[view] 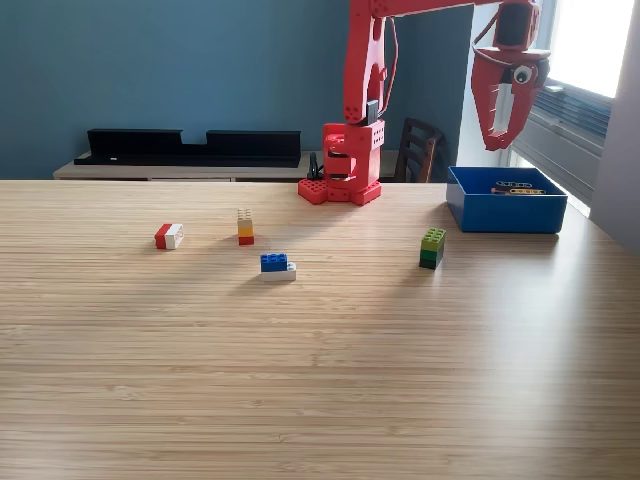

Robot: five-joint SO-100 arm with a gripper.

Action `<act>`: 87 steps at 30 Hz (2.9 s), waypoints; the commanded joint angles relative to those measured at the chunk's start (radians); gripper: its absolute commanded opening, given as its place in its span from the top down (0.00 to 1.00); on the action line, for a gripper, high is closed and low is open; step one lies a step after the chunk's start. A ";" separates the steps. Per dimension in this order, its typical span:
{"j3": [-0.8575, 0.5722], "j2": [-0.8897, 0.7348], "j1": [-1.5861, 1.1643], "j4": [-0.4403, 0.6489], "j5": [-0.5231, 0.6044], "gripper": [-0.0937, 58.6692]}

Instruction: Grasp a lego block and put it in the bin.

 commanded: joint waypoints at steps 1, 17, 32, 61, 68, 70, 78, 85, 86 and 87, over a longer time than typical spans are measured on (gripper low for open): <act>-0.011 0.089 -0.018 0.015 -0.015 1.00; 0.048 0.089 -0.089 0.014 -0.120 0.18; -0.071 0.089 0.163 0.014 -0.043 0.55; -0.078 0.101 0.767 0.011 -0.193 0.49; -0.086 0.095 0.813 -0.014 -0.206 0.48; -0.087 0.094 0.827 -0.028 -0.209 0.48; -0.086 0.094 0.913 -0.080 -0.202 0.48; -0.043 0.092 1.062 -0.100 -0.175 0.45; -0.040 0.092 1.089 -0.104 -0.172 0.44; -0.037 0.092 1.123 -0.112 -0.169 0.44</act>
